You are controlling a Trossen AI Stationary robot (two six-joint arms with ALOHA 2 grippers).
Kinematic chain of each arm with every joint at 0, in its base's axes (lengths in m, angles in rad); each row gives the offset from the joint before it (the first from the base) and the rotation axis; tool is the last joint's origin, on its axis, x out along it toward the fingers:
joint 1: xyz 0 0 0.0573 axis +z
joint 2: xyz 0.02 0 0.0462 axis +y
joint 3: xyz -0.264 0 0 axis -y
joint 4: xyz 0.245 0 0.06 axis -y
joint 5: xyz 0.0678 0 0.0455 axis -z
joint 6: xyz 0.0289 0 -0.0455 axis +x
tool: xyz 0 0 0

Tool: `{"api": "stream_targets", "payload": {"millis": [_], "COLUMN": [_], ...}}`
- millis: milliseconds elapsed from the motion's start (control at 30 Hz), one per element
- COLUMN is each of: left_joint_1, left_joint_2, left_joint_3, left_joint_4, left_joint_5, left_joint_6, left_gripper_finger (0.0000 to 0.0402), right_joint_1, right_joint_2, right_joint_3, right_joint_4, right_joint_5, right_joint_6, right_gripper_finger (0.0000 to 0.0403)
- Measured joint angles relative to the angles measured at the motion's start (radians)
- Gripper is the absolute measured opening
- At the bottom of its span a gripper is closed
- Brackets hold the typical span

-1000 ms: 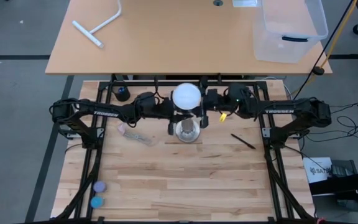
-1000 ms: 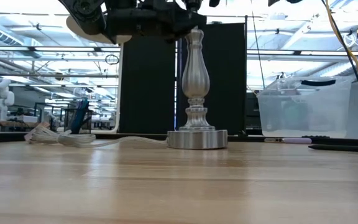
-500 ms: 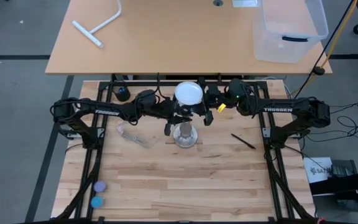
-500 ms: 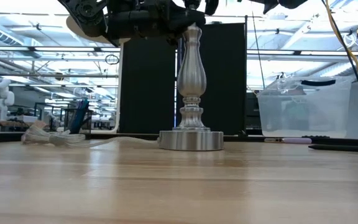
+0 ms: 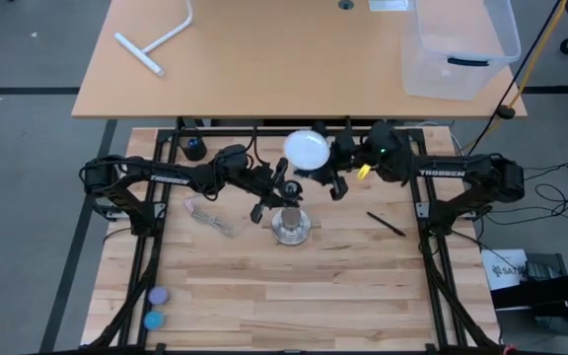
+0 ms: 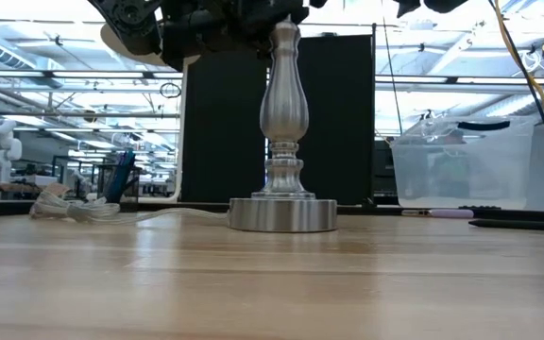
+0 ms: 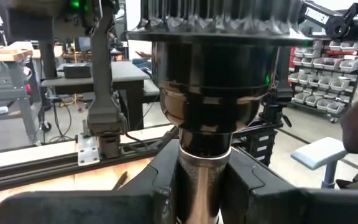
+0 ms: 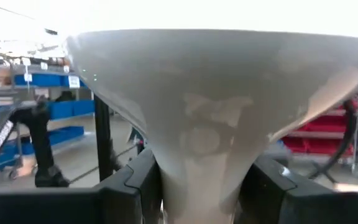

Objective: Screw lightbulb
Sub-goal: Remove the lightbulb from the lamp

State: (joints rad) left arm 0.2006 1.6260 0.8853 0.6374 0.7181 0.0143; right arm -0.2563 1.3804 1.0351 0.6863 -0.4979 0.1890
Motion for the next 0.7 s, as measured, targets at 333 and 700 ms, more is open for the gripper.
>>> {"api": "stream_targets", "payload": {"millis": [333,700], "left_joint_1": [-0.002,-0.009], "left_joint_2": [0.000,0.003], "left_joint_3": [-0.003,-0.009], "left_joint_4": [0.013,0.041], "left_joint_5": [-0.072,-0.137], "left_joint_6": [-0.010,-0.025], "left_gripper_finger": [0.0072,0.0138], "right_joint_1": [-0.024,-0.032], "right_joint_2": [-0.059,-0.201], "right_joint_3": [0.002,0.002], "right_joint_4": [-0.167,-0.626], "right_joint_5": [0.076,0.378], "right_joint_6": [-0.169,-0.351], "right_gripper_finger": [0.0153,0.0153]}}
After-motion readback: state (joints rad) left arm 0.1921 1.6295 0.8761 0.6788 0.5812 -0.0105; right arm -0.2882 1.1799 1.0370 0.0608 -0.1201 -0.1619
